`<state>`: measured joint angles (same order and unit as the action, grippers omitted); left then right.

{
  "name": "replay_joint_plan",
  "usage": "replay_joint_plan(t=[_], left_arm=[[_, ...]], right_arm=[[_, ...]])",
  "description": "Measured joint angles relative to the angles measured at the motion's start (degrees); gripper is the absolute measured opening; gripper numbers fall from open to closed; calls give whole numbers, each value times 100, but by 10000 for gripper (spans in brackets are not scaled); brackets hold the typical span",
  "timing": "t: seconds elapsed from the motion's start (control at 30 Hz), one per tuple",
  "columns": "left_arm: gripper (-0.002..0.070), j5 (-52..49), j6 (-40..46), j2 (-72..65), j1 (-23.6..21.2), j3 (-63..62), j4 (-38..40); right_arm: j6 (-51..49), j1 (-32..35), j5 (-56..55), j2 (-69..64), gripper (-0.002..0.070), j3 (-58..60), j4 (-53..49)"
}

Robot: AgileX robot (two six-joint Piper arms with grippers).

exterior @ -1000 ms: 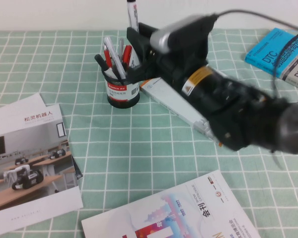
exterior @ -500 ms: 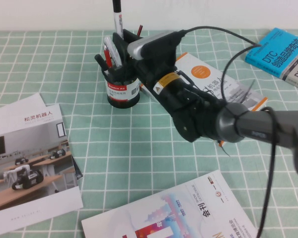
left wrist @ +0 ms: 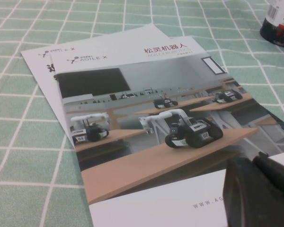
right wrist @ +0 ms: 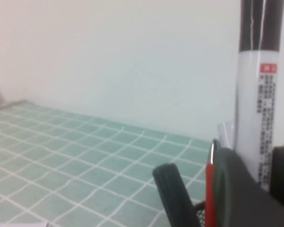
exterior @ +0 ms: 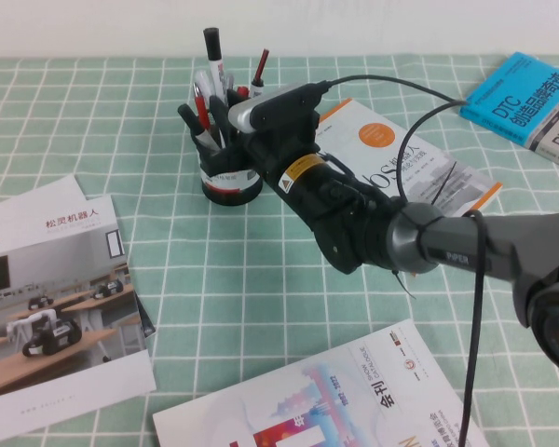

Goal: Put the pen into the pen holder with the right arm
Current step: Place the pen onto the pen holder

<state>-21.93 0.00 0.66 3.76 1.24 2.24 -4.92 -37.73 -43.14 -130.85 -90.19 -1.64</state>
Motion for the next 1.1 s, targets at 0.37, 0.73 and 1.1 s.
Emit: replay_joint_plan(t=[0.37, 0.73, 1.1], left_arm=[[-6, 0, 0, 0, 0, 0, 0], [-6, 0, 0, 0, 0, 0, 0], [-6, 0, 0, 0, 0, 0, 0]], right_arm=[[3, 0, 237, -61, 112, 0, 35], [-206, 0, 737, 41, 322, 0, -1], [-283, 0, 2567, 1158, 347, 0, -73]])
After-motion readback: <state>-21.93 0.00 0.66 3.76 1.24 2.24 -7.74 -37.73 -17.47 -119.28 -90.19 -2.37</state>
